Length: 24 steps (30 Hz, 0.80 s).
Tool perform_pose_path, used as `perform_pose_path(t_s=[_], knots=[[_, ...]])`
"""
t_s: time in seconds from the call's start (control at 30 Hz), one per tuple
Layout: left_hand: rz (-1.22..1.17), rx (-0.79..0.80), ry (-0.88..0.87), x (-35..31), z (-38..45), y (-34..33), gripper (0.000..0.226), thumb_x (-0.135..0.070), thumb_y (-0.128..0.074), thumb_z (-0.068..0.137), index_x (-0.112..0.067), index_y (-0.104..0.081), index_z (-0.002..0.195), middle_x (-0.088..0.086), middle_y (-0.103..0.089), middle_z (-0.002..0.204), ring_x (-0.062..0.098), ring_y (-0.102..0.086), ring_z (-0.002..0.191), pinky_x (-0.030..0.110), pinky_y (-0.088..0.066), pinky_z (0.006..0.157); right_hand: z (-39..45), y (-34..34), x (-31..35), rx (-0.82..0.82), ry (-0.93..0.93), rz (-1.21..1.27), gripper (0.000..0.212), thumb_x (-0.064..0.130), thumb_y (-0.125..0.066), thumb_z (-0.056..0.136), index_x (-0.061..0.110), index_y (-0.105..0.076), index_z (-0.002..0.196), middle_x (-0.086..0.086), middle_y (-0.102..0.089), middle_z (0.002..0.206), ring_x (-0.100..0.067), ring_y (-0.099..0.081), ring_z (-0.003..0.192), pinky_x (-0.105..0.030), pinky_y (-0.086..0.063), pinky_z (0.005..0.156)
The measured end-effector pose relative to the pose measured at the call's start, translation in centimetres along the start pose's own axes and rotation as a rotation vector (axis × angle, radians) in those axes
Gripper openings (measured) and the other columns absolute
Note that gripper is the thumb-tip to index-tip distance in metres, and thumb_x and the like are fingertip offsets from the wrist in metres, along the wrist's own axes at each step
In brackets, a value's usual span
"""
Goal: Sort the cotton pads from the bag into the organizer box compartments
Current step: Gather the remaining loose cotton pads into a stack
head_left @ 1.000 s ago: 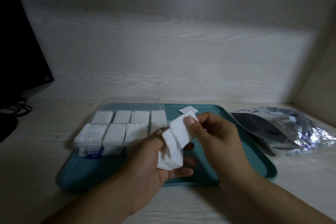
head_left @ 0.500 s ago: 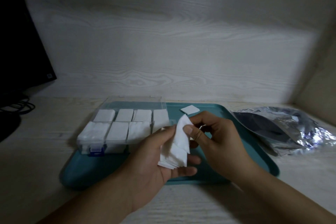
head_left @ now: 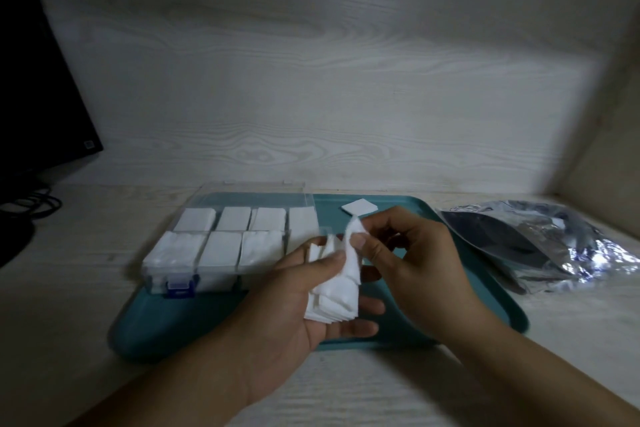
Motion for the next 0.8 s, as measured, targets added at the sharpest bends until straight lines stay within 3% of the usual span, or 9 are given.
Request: perform_pose_path(t_s=[0.13,0.27,0.37,0.43,0.53,0.63,0.7,0.8], knots=[[0.0,-0.016,-0.033,-0.3,0.0,0.1,0.049,-0.024,-0.054,0.077,-0.012,-0.061,0.124,0.021,-0.073,0.102,0.03,-0.069,0.067,0.032,-0.055,0.051,1.1,2.1,-0.7,-0.144,-0.122,0.274,0.011,0.004,-0.064,0.09,0.01,-0.07,0.084,-0.001,-0.069,0.072,-0.012,-0.06,0.064,-0.021,-0.049,0.061],[-0.038,-0.044,-0.015,-0.2,0.2,0.3,0.052,-0.041,-0.052,0.075,-0.008,-0.069,0.112,0.022,-0.072,0.096,0.029,-0.067,0.063,0.031,-0.054,0.049,1.3,1.2,-0.1,0.167,-0.224,0.547,0.009,0.014,-0.066,0.079,0.01,-0.074,0.08,-0.011,-0.063,0.072,-0.016,-0.05,0.062,-0.022,-0.043,0.057],[-0.047,-0.025,0.007,0.0,0.2,0.3,0.05,-0.044,-0.049,0.078,-0.008,-0.077,0.098,0.022,-0.073,0.094,0.028,-0.066,0.062,0.032,-0.055,0.05,0.7,-0.3,0.6,0.304,-0.157,0.345,0.006,0.008,-0.069,0.078,0.005,-0.072,0.082,-0.005,-0.064,0.065,-0.01,-0.055,0.058,-0.02,-0.044,0.055],[-0.04,-0.017,0.002,0.0,0.2,0.3,0.049,-0.04,-0.05,0.08,-0.008,-0.071,0.11,0.026,-0.072,0.103,0.027,-0.067,0.064,0.033,-0.056,0.052,0.6,-0.7,0.3,0.292,-0.131,0.228,0.005,0.003,-0.07,0.081,0.004,-0.072,0.086,-0.005,-0.068,0.068,-0.01,-0.062,0.062,-0.02,-0.05,0.061],[-0.04,-0.019,-0.008,0.0,0.2,0.5,0.052,-0.032,-0.053,0.078,-0.007,-0.063,0.122,0.028,-0.069,0.109,0.029,-0.067,0.065,0.035,-0.058,0.054,0.5,-0.8,0.3,0.261,-0.072,0.113,0.012,0.007,-0.075,0.079,0.018,-0.074,0.084,-0.009,-0.071,0.076,-0.02,-0.065,0.068,-0.03,-0.055,0.067],[-0.048,-0.025,-0.002,0.1,0.3,0.6,0.052,-0.029,-0.054,0.078,-0.005,-0.062,0.123,0.027,-0.07,0.103,0.03,-0.068,0.066,0.037,-0.058,0.054,0.5,-0.7,0.7,0.244,-0.011,0.015,0.024,0.011,-0.078,0.077,0.034,-0.072,0.078,0.006,-0.071,0.074,-0.005,-0.059,0.061,-0.02,-0.05,0.061],[-0.053,-0.03,0.003,0.2,0.4,0.7,0.053,-0.03,-0.054,0.079,-0.005,-0.061,0.126,0.027,-0.068,0.109,0.031,-0.068,0.071,0.037,-0.058,0.055,0.3,-0.9,0.9,0.281,-0.004,-0.038,0.028,0.013,-0.078,0.078,0.04,-0.069,0.079,0.016,-0.07,0.072,0.001,-0.056,0.059,-0.013,-0.047,0.059],[-0.075,-0.037,0.004,0.3,0.6,1.0,0.056,-0.032,-0.054,0.079,-0.006,-0.061,0.129,0.025,-0.069,0.109,0.031,-0.068,0.073,0.037,-0.056,0.055,0.1,-1.3,0.9,0.325,-0.002,-0.057,0.023,0.016,-0.075,0.081,0.038,-0.07,0.087,0.015,-0.068,0.076,0.0,-0.056,0.061,-0.015,-0.047,0.06]])
Point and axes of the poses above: each hand's wrist, its own z-axis towards the middle knuckle, its own y-axis out of the back of the hand, x = y × z, the point moved 7 cm from there along z, towards the middle knuckle
